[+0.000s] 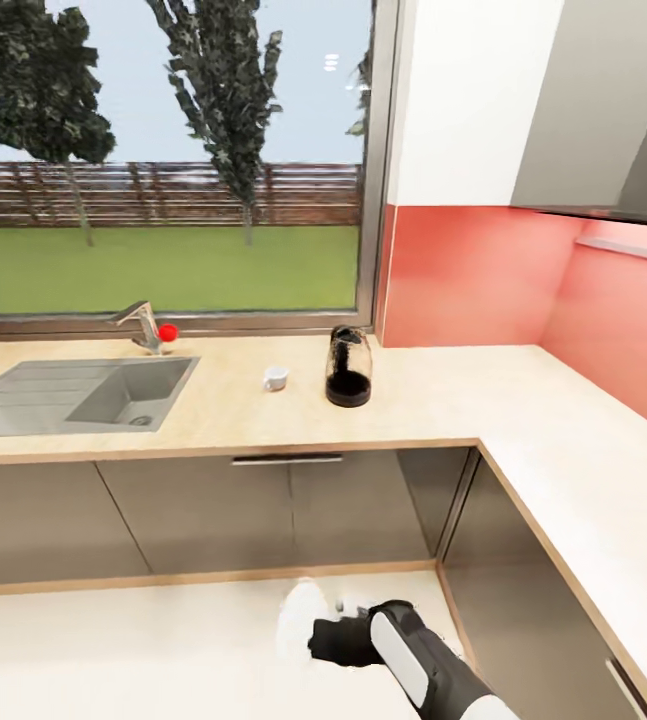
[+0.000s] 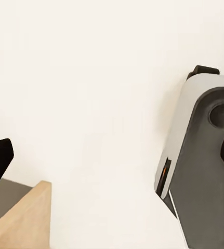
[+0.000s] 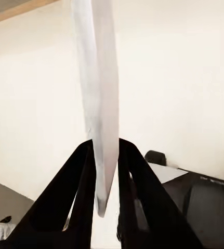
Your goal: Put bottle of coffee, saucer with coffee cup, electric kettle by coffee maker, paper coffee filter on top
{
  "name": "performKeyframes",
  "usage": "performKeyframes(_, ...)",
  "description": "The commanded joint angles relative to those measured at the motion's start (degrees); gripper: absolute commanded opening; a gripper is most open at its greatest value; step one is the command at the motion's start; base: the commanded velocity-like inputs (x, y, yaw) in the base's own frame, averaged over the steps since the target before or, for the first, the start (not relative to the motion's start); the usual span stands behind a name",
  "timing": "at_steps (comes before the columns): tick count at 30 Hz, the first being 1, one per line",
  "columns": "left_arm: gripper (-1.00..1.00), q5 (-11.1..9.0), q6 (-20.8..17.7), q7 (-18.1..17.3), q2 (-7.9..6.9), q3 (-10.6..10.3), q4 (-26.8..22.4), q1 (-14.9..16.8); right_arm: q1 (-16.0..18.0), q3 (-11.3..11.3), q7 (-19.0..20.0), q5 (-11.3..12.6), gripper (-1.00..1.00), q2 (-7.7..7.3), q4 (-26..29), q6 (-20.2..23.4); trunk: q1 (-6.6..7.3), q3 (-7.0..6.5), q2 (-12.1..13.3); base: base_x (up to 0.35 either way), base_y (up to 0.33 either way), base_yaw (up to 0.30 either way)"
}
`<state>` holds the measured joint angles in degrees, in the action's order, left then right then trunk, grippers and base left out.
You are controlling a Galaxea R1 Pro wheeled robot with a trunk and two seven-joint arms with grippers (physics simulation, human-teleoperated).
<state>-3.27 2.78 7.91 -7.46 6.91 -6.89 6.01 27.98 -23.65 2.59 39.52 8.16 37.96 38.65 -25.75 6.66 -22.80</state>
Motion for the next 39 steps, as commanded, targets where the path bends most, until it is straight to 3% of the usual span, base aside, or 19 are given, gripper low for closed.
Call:
performKeyframes(1, 1.0, -0.4, 0.3, 0.0, 0.16, 0.2, 0.0, 0.1, 0.1, 0.1, 0.5, -1.0, -1.0, -0.03, -3.3, -2.9, -0.03, 0.13, -0.1, 0.0, 0.0, 0.274)
performKeyframes(4, 1.0, -0.6, 0.1, 0.1, 0.46, 0.2, -0.6, 0.3, 0.1, 0.1, 0.3, -3.4, -1.0, -0.07, -13.6, -11.5, -0.03, 0.21, -0.1, 0.0, 0.0, 0.274)
performKeyframes(9, 1.0, -0.4, -0.5, 0.2, 2.52, 0.3, -2.3, 0.4, 0.1, 0.1, 0.1, -3.8, -1.0, -0.18, -26.4, -19.6, -0.03, 0.35, -0.1, 0.0, 0.0, 0.274)
performKeyframes(13, 1.0, -0.9, 0.0, 0.1, 2.87, 0.7, -2.3, 0.3, 0.1, 0.2, 0.0, -3.8, -1.0, 0.02, -33.4, -27.4, -0.03, 0.42, -0.1, 0.0, 0.0, 0.277)
performKeyframes(39, 1.0, -1.0, 0.4, -0.3, 2.71, 0.6, -1.6, 0.1, 0.1, 0.2, 0.0, -3.7, -1.0, -0.37, -35.0, -29.1, -0.03, 0.58, -0.1, 0.0, 0.0, 0.27)
